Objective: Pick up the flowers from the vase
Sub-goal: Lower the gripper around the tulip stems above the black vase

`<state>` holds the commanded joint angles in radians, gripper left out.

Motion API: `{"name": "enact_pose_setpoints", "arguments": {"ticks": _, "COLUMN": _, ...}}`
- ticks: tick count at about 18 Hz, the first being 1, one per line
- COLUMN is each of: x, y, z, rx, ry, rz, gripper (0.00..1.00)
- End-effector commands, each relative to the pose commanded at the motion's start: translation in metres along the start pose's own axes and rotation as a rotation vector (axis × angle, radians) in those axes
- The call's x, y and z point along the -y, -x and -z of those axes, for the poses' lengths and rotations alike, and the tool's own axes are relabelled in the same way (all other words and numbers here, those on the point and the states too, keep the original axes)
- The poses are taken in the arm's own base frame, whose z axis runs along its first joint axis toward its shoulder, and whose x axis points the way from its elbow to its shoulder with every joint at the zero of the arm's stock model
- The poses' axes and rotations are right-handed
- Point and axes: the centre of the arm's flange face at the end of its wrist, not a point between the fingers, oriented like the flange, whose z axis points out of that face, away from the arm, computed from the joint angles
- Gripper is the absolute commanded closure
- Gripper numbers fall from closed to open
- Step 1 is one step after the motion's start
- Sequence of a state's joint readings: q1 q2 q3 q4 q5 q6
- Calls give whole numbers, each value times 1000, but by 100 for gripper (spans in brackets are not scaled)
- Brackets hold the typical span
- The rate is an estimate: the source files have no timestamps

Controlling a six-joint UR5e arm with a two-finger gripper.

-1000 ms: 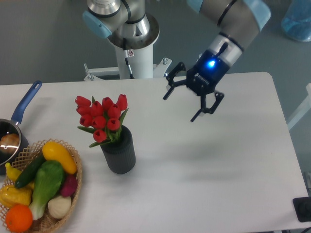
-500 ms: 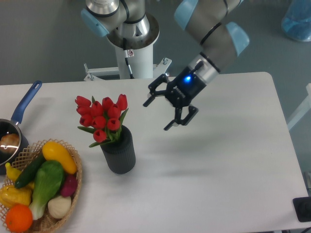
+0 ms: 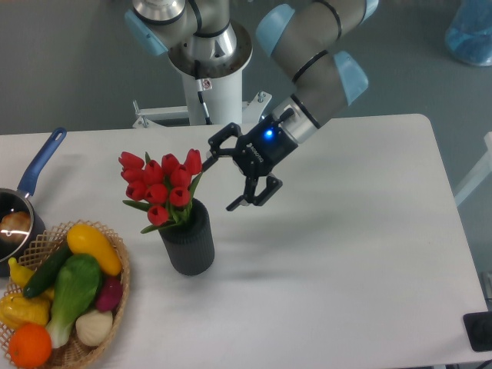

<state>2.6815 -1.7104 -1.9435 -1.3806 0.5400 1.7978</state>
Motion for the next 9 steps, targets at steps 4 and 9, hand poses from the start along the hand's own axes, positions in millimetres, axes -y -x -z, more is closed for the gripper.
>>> {"name": "enact_pose_setpoints", "arguments": {"ticks": 4, "x": 13, "y": -7, "z": -21, "rx": -29, "ry": -41, "rz": -19, "gripper": 4}}
{"name": "enact_pose_setpoints", "arguments": {"ticks": 9, "x": 18, "y": -10, "z": -24, "rx": -33, "ry": -55, "rz": -25, "gripper": 25}}
